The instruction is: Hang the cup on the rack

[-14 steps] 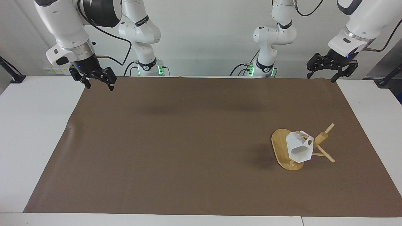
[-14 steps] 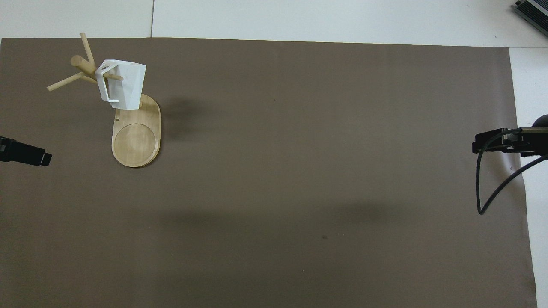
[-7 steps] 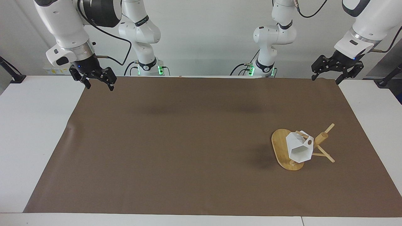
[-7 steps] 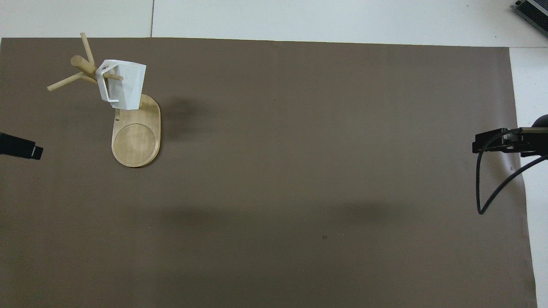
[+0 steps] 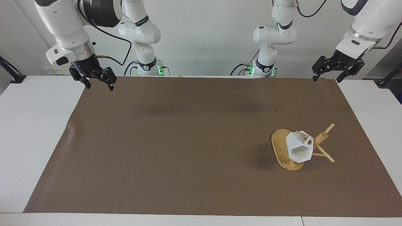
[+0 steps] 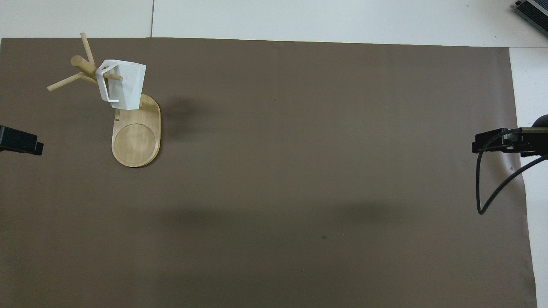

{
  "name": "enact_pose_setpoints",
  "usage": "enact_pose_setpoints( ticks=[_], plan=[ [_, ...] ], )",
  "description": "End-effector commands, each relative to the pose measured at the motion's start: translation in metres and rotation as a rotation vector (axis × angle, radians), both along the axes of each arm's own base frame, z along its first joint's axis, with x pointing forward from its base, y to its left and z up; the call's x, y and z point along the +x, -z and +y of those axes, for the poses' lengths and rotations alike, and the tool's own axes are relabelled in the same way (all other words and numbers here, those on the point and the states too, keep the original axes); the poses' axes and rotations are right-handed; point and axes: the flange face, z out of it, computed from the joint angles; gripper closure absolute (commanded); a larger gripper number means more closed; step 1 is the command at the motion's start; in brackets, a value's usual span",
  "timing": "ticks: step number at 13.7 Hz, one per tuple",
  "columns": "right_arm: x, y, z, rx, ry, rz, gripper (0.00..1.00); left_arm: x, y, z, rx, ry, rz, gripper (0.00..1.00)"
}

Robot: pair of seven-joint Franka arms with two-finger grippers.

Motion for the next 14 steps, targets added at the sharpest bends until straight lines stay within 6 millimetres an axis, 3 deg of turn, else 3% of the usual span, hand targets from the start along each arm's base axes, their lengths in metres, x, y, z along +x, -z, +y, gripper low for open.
enact_pose_setpoints(
  ticks=[1,14],
  plan=[
    [-0.002,-0.002,-0.001,0.019,-0.003,-0.001,0.0,0.006,-0.005,-0.003,0.03,-0.022,-0.046,0.0],
    [-0.002,-0.002,0.0,0.019,-0.004,-0.001,0.0,0.0,0.004,0.012,0.03,-0.042,-0.029,0.0]
  ],
)
